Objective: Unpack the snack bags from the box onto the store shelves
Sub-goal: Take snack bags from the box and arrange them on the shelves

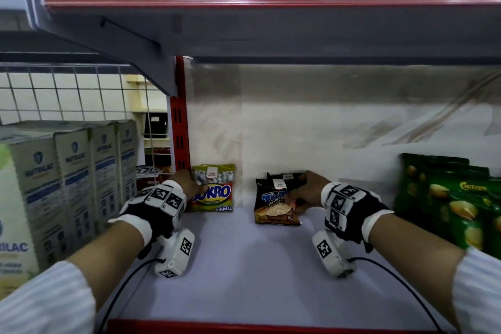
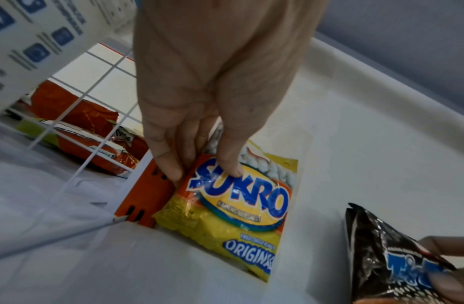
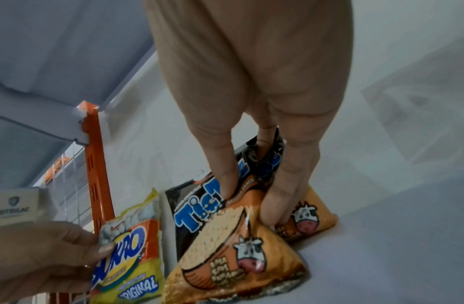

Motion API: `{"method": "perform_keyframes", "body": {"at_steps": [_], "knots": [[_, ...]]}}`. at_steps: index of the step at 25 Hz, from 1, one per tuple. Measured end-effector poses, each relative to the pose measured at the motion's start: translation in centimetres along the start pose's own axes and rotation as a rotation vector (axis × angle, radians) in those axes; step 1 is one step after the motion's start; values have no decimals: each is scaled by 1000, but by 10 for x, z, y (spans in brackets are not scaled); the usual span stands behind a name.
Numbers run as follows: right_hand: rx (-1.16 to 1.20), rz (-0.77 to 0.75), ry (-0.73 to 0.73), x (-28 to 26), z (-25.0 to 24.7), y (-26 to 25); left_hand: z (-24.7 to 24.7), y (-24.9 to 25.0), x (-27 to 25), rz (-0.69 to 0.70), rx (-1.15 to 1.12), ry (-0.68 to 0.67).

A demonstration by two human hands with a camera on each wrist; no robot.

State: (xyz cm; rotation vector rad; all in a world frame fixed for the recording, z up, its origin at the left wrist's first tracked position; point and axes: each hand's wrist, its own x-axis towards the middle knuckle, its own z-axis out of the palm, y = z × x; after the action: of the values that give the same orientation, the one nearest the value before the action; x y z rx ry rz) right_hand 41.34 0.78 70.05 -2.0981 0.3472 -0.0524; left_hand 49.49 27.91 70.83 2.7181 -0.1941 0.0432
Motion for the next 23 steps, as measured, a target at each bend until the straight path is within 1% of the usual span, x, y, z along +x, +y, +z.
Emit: {"method": "perform_keyframes", "body": {"at_steps": [7,11,17,23], "knots": [[-17,26,-17,-2,-1,-5,0,13,-9,-15,65,80],[-52,6,-34,-8,-2,-3,-2,14,-12,-39,86,112],[-96,-22,51,-22,-18,-10,-3,3,-14,-59,36,80],[-143,-7,48,-33,-19,-6,0,0,-16,-52,-27,87]]}}
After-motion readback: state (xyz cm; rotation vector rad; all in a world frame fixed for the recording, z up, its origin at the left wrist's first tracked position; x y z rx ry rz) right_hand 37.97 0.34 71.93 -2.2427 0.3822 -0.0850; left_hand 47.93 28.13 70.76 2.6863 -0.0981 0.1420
